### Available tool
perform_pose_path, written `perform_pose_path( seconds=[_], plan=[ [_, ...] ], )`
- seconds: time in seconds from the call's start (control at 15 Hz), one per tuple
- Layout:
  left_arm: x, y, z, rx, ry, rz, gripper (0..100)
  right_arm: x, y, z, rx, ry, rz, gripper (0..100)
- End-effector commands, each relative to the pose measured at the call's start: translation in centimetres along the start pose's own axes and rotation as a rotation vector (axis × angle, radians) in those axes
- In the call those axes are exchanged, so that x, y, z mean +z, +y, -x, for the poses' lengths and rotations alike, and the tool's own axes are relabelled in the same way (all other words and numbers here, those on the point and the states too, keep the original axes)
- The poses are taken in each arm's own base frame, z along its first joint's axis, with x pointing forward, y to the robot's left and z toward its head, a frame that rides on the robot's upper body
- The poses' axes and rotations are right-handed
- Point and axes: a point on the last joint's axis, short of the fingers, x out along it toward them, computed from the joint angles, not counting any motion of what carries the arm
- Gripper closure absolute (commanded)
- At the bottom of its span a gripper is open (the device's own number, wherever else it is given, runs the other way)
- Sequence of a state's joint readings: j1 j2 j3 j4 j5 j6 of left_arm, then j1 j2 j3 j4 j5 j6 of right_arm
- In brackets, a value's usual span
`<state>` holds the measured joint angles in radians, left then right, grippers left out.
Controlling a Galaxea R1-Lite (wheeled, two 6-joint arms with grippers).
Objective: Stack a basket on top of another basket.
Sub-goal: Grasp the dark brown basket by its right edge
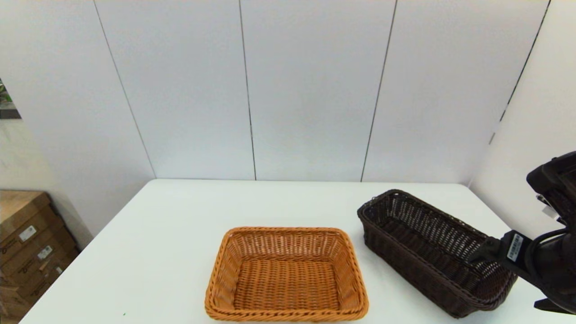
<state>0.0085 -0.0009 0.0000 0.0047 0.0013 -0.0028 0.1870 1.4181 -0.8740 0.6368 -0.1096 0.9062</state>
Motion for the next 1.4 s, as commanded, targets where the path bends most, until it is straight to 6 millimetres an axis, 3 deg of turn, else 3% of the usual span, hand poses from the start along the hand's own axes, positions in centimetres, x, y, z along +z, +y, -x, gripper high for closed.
perform_pose_path(
  seconds=[0.07, 0.4, 0.87, 1.4],
  plan=[
    [0.0, 0.0, 0.0, -0.001, 0.001, 0.0, 0, 0.7, 0.0, -0.9, -0.069, -0.028, -0.024, 0],
    [0.0, 0.0, 0.0, -0.001, 0.001, 0.0, 0, 1.5, -0.3, -1.8, -0.147, -0.067, -0.052, 0],
    [0.0, 0.0, 0.0, -0.001, 0.001, 0.0, 0, 2.3, 0.9, -4.3, -0.16, -0.056, -0.057, 0],
    [0.0, 0.0, 0.0, -0.001, 0.001, 0.0, 0, 3.8, -0.2, -7.4, -0.229, -0.037, -0.132, 0]
  ],
)
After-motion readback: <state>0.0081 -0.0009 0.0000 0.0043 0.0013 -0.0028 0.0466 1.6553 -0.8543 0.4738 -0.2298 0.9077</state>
